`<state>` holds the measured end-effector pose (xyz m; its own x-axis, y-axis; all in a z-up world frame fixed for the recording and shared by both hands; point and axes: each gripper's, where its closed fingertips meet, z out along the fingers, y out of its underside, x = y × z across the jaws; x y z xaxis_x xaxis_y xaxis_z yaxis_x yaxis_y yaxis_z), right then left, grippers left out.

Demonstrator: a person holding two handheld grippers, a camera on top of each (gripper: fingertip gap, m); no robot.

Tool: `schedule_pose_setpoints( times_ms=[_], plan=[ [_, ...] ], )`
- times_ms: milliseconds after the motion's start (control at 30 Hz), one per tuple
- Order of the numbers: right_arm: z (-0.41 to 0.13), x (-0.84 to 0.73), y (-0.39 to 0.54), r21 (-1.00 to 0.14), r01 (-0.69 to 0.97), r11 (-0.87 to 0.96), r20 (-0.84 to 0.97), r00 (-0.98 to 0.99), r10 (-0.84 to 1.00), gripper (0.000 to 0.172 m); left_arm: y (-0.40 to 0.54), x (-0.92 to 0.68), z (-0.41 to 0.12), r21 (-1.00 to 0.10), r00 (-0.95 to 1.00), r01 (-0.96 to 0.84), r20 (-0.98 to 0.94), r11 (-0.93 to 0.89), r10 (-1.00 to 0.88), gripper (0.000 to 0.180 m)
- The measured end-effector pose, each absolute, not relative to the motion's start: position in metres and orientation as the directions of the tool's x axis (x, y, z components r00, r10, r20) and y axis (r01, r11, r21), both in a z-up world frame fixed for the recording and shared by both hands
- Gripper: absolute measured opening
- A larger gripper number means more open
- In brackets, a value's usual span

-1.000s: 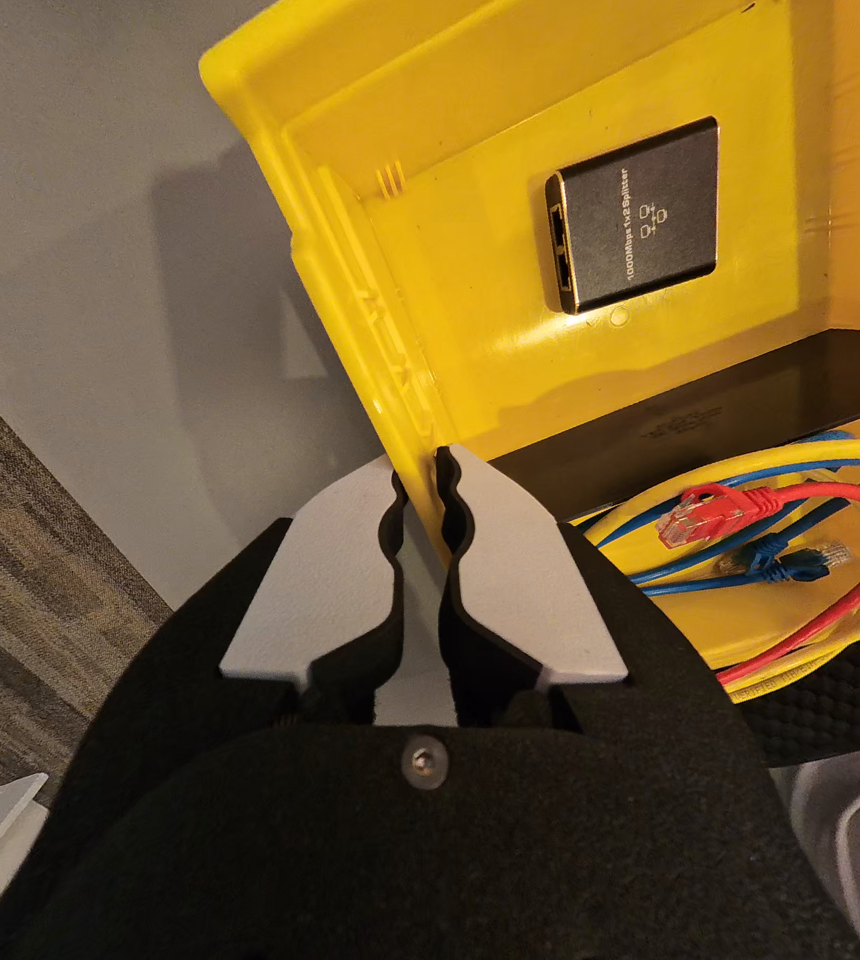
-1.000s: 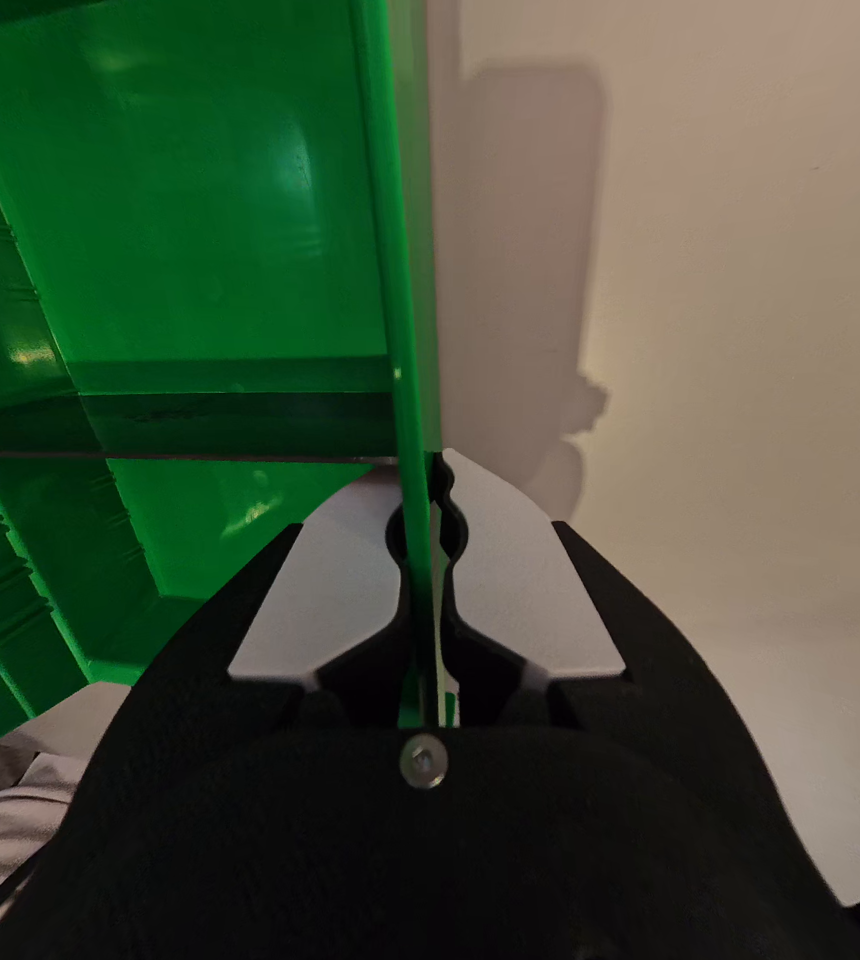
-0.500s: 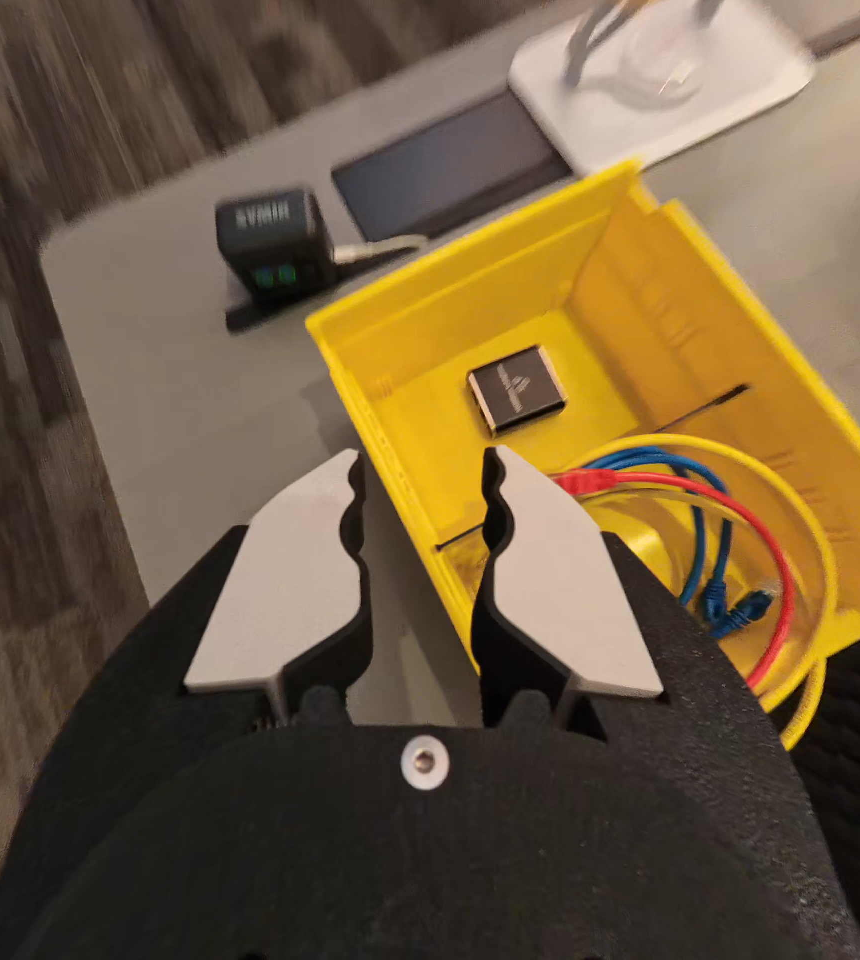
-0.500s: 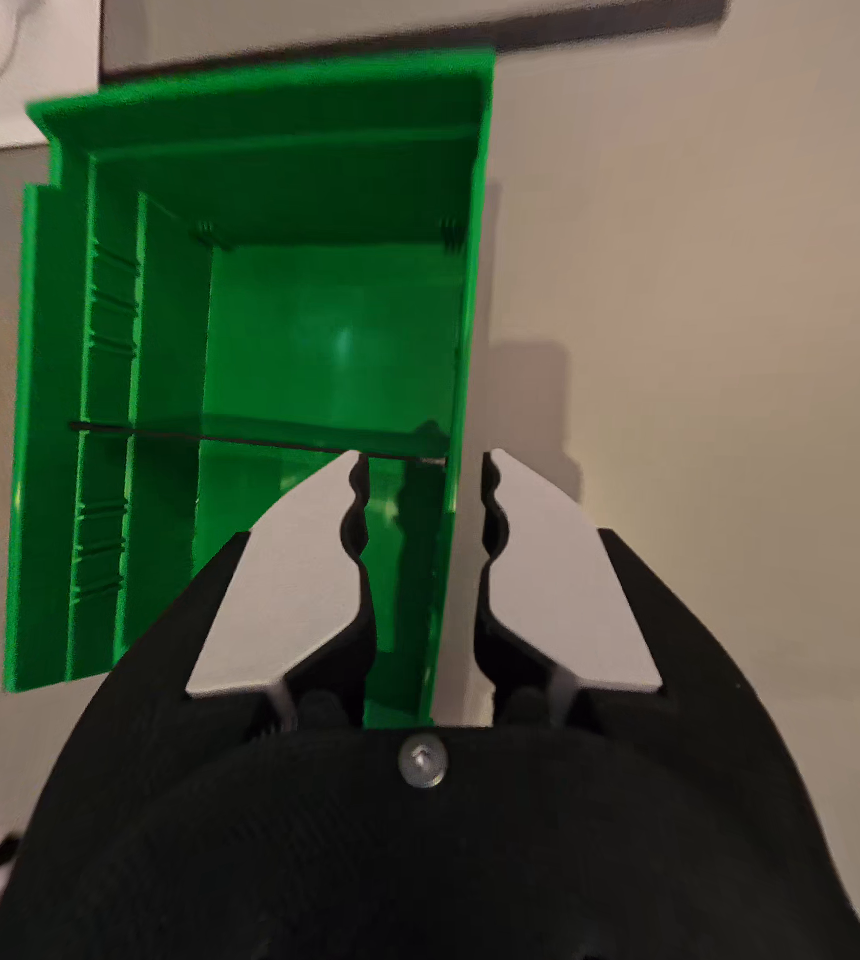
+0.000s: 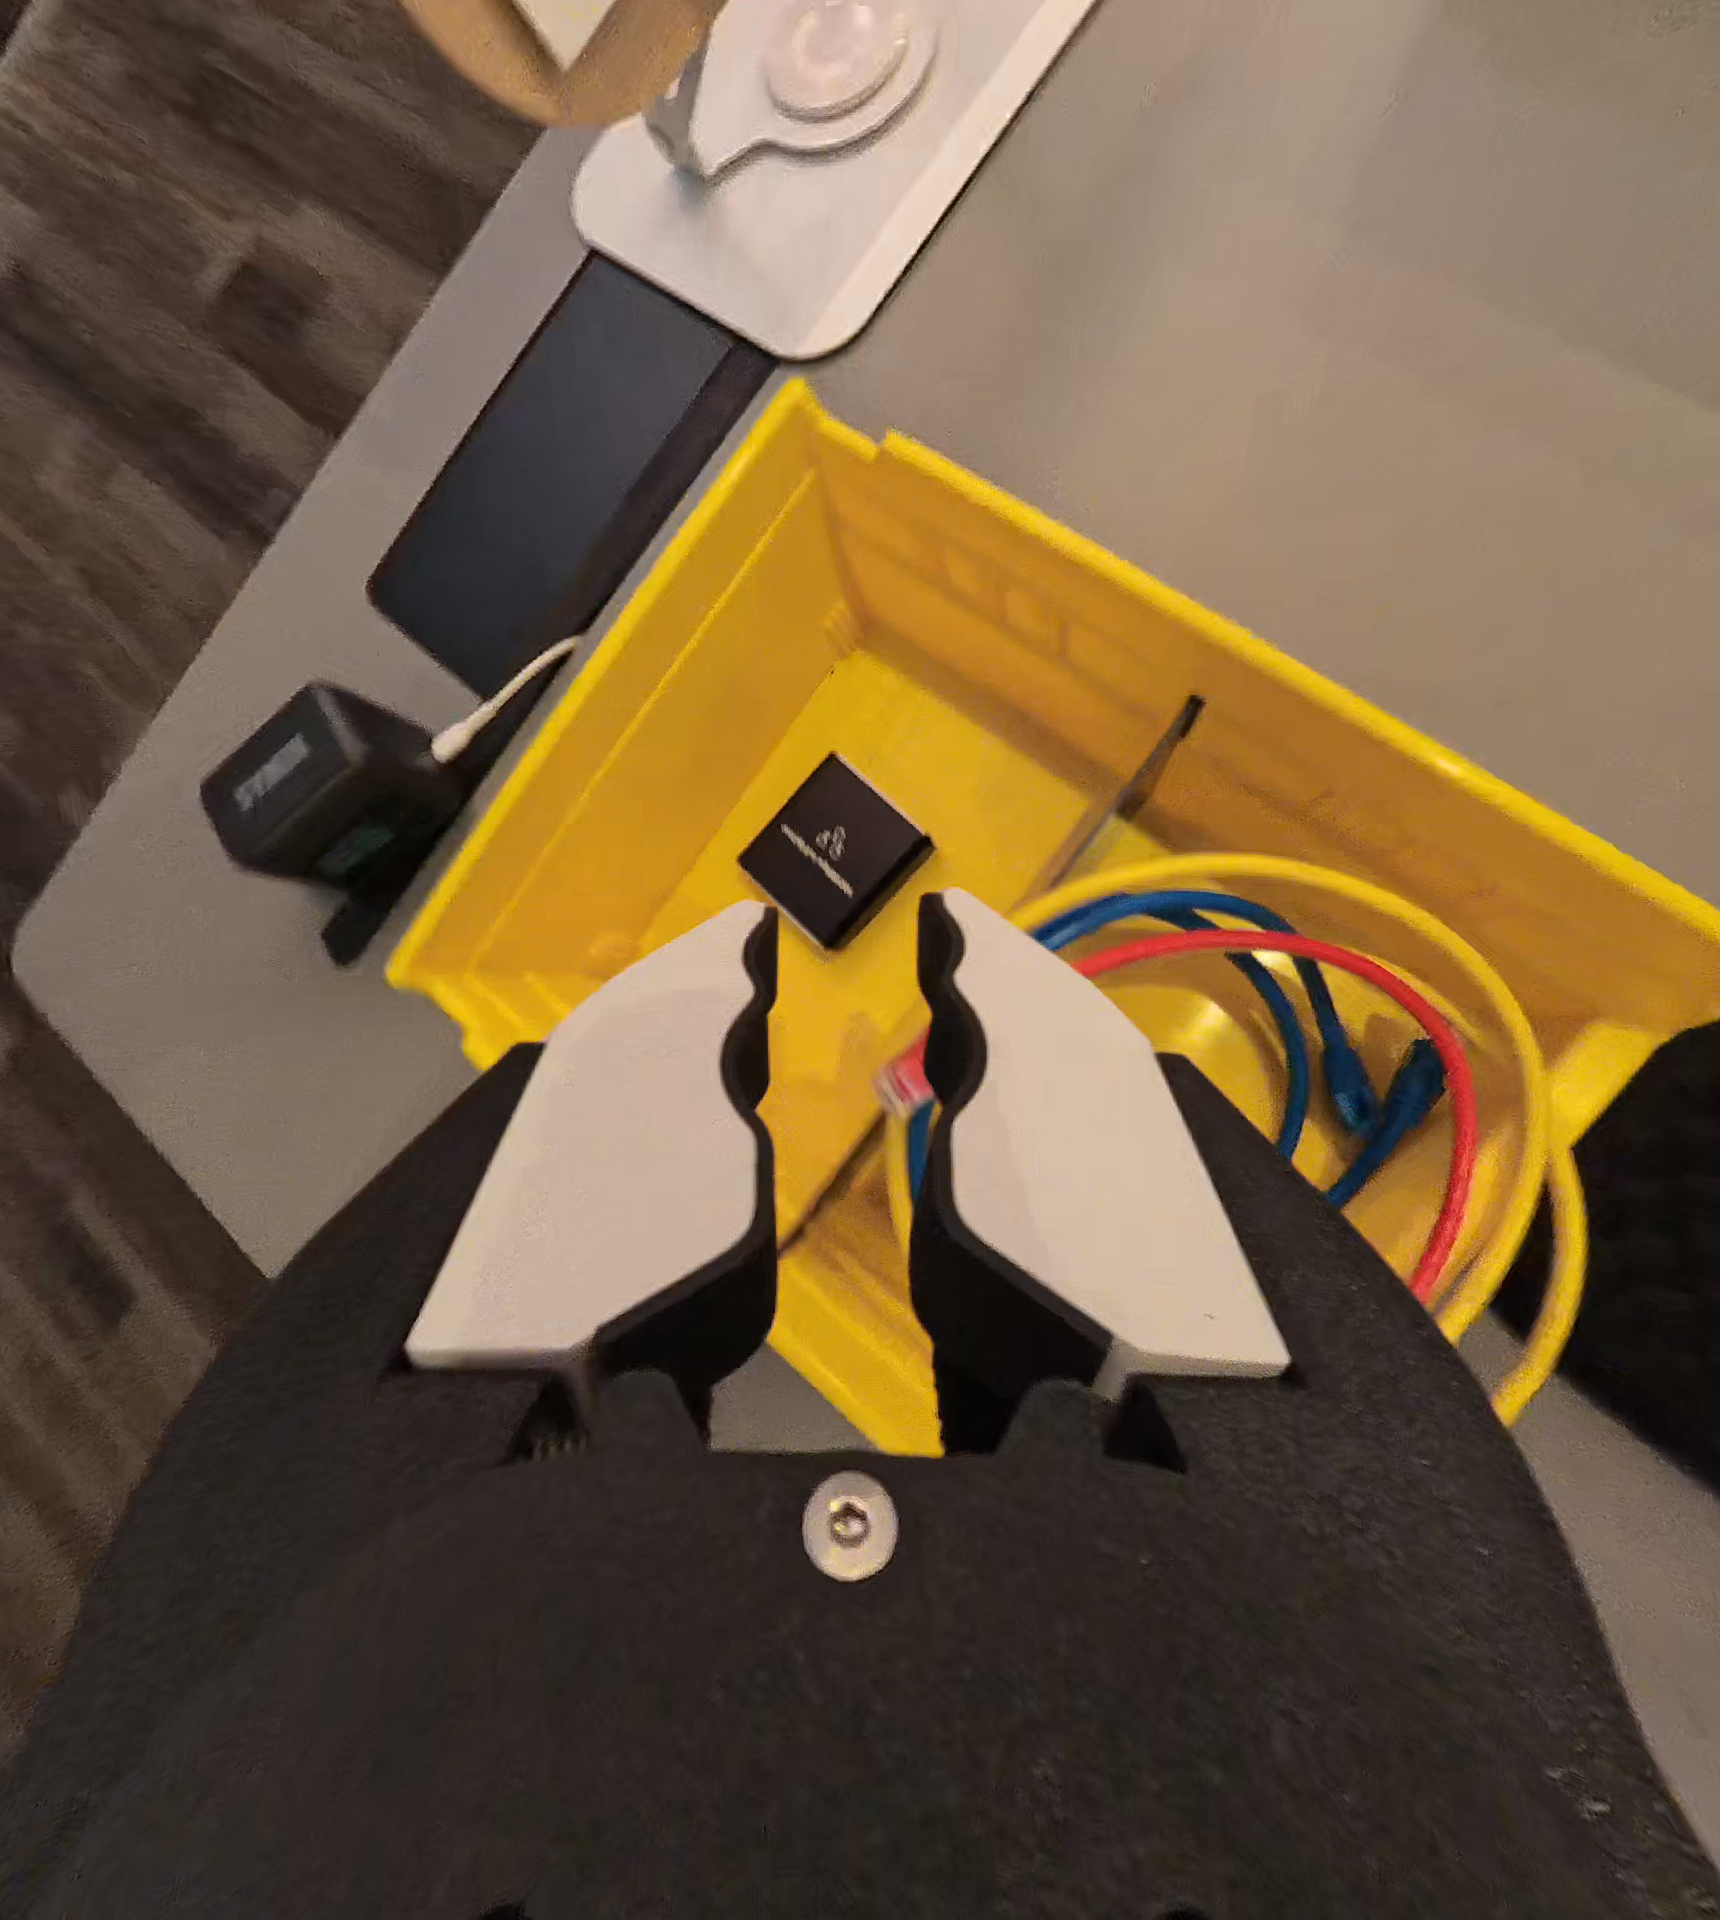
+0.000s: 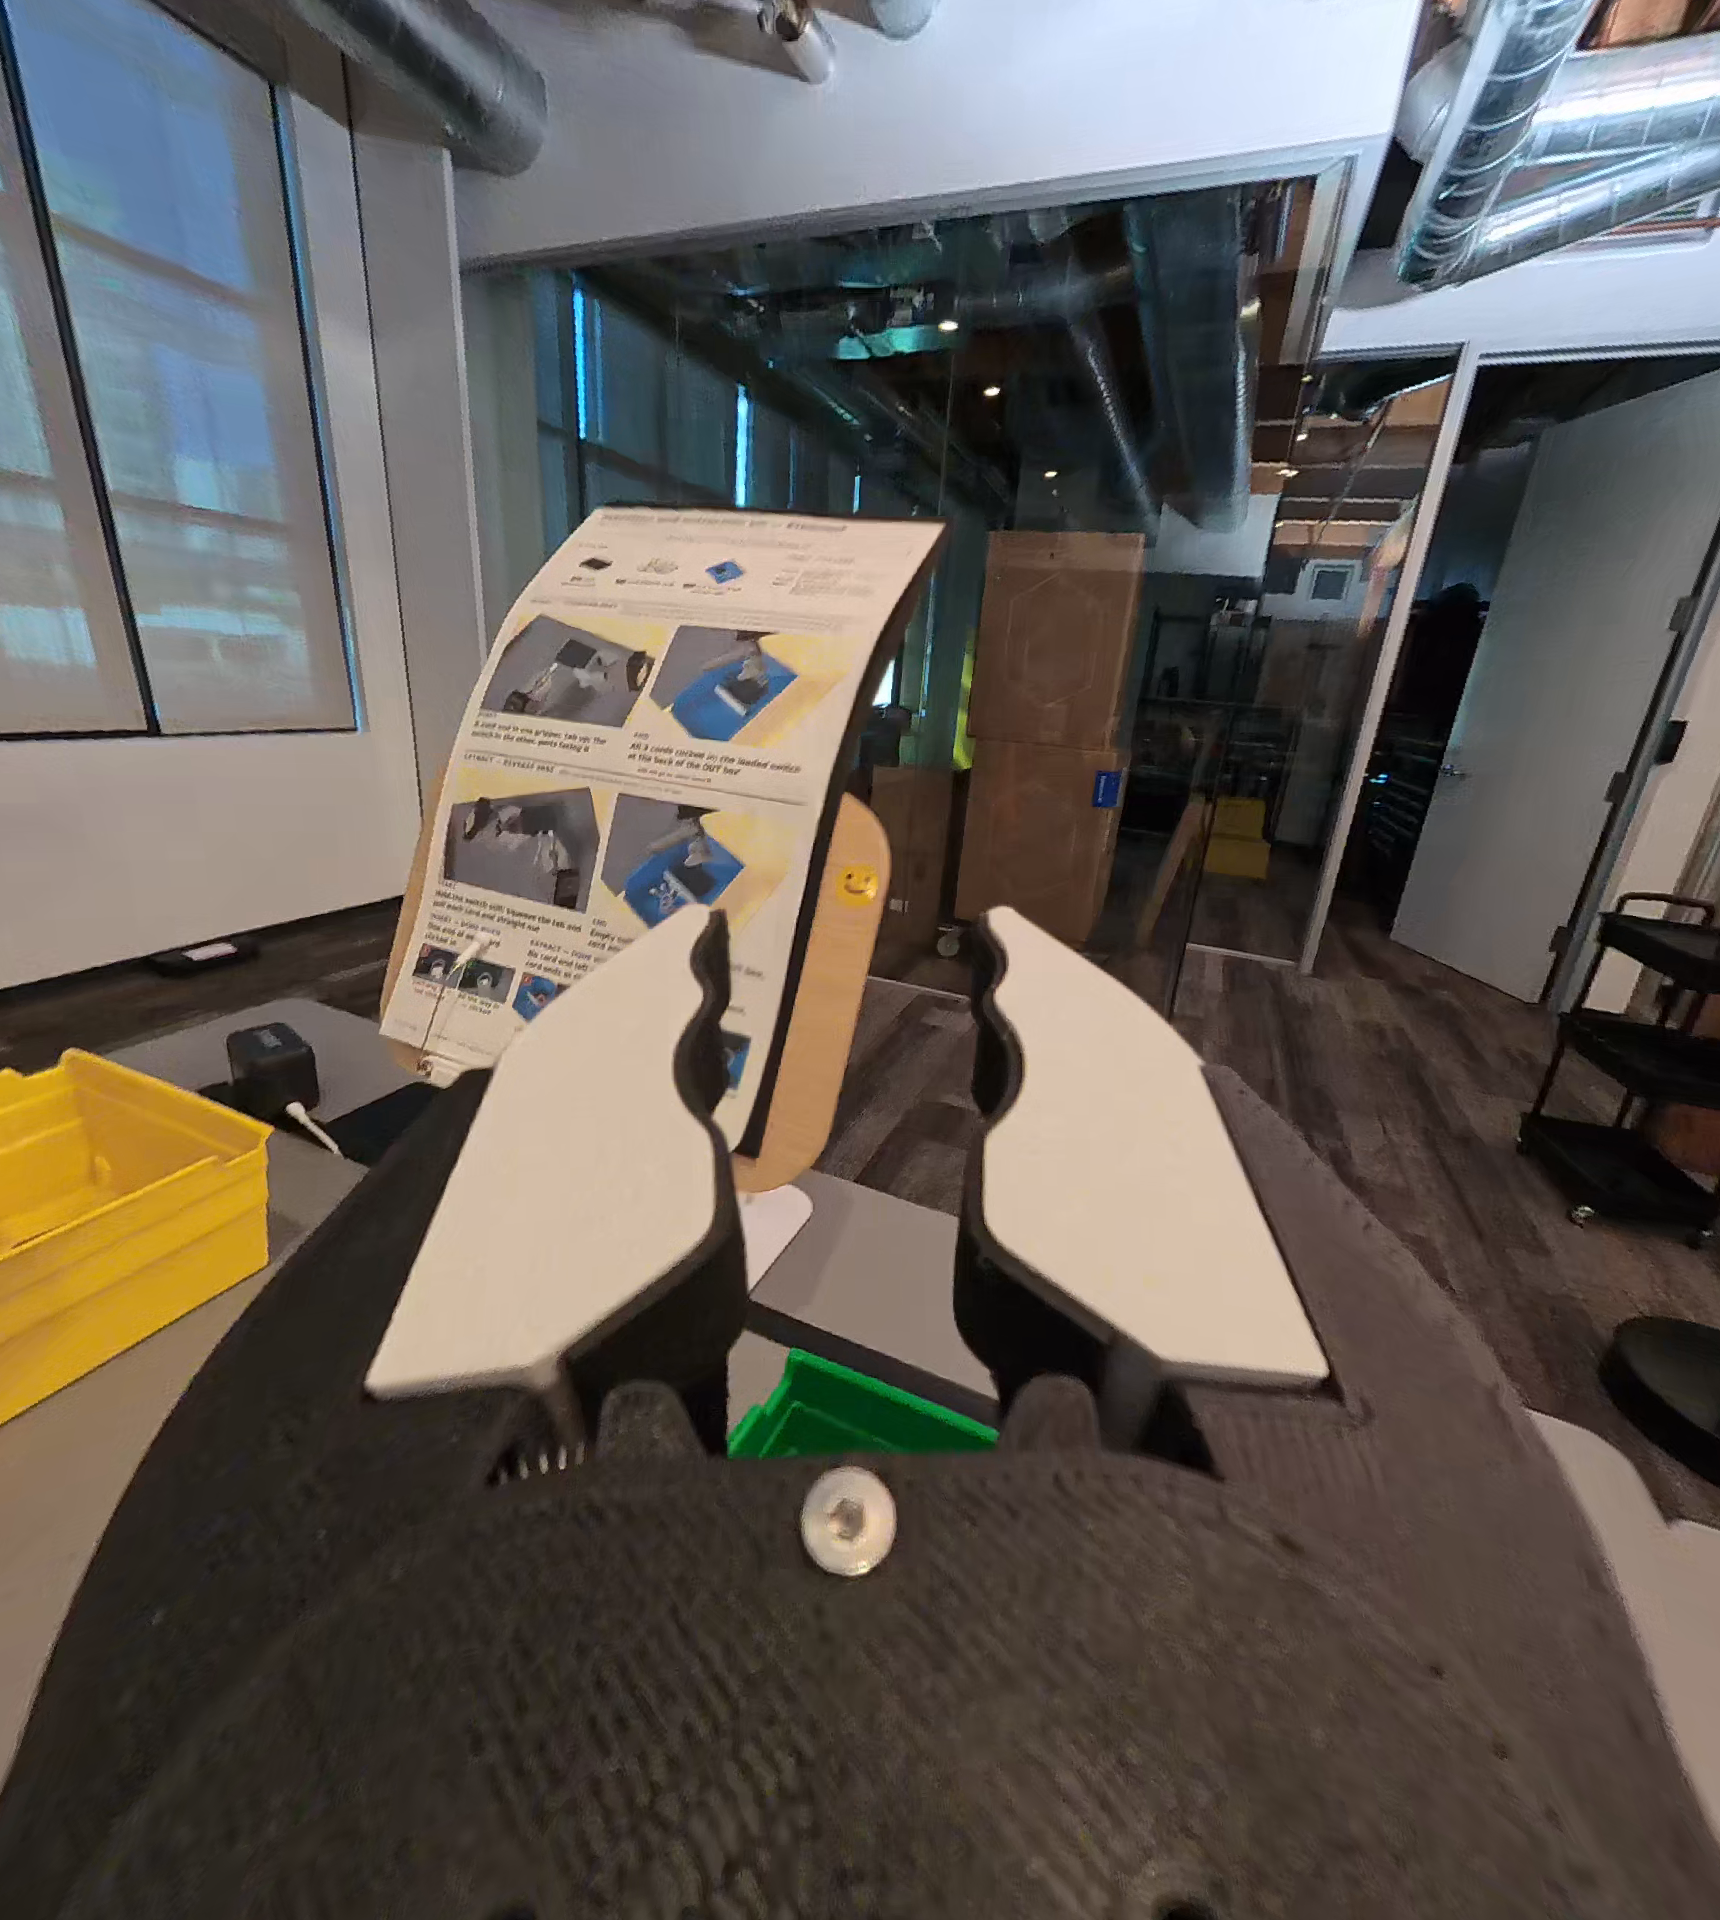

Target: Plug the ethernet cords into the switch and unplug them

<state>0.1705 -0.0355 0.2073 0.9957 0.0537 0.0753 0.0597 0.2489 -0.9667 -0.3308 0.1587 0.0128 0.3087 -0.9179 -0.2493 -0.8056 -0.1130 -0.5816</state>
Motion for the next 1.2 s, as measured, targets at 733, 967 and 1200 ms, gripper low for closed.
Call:
schedule_pose_setpoints(
  times_ms=[733, 967, 1200],
  plan=[
    [0.114, 0.181, 0.026, -0.983, 0.175, -0.059, 0.173, 0.984, 0.032, 0.045, 0.218, -0.320, -0.134, 0.083, -0.518, -0.856, -0.129, 0.511, -0.846, 0.066],
    [0.103, 0.179, 0.033, -0.975, 0.197, -0.108, 0.193, 0.980, 0.044, 0.045, 0.222, -0.325, -0.148, 0.098, -0.500, -0.865, -0.081, 0.493, -0.862, 0.059],
    [0.092, 0.179, 0.035, -0.958, 0.242, -0.155, 0.235, 0.970, 0.059, 0.045, 0.230, -0.329, -0.146, 0.182, -0.478, -0.872, -0.115, 0.455, -0.871, 0.059]
  ],
)
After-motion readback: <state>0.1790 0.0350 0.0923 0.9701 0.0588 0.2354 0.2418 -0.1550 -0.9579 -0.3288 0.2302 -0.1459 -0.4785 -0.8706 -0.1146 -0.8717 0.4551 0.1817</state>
